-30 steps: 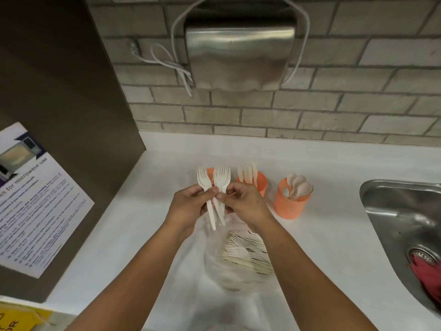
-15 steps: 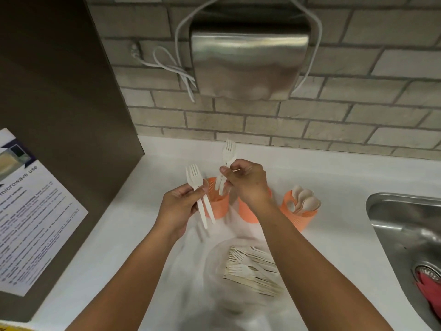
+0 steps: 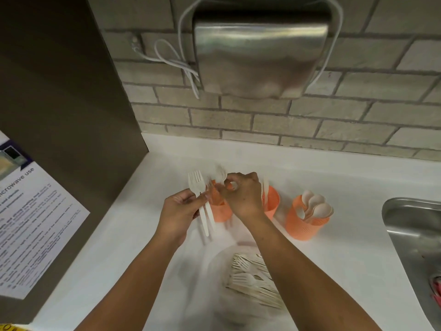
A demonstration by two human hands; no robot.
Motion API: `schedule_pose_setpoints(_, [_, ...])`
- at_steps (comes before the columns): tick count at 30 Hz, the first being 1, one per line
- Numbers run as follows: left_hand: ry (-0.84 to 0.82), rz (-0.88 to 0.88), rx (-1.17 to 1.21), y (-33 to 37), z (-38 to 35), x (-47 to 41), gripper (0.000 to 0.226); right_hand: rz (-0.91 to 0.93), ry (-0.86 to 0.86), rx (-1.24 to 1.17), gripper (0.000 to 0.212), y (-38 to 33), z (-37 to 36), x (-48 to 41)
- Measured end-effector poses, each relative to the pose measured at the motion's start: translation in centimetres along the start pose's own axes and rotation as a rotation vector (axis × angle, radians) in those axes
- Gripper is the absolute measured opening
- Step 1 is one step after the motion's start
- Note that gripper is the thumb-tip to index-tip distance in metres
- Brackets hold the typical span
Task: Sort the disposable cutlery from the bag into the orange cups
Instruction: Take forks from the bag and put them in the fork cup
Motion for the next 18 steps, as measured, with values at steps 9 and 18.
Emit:
schedule_pose_setpoints(9, [-0.032,-0.043,-0.067,0.2,-0.8,-0.3,0.013,0.048,0.1,-0.033,0.023,0.0,2.2,0.6])
schedule_pose_setpoints(18, [-0.133,-0.113,-0.133,0.5,-1.9,-0.1,0.036,-0.052,-0.255,-0.356,0.022,-1.4,1.2,1.5])
Point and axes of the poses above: each hand's wrist, its own x-axis away from the middle knuckle, its own z-axis out of the back of the hand, y = z × x, the point moved 9 cm from there along -x, towards the middle knuckle, and after that the axes turned 6 degrees about -z, right-handed, at the moved point
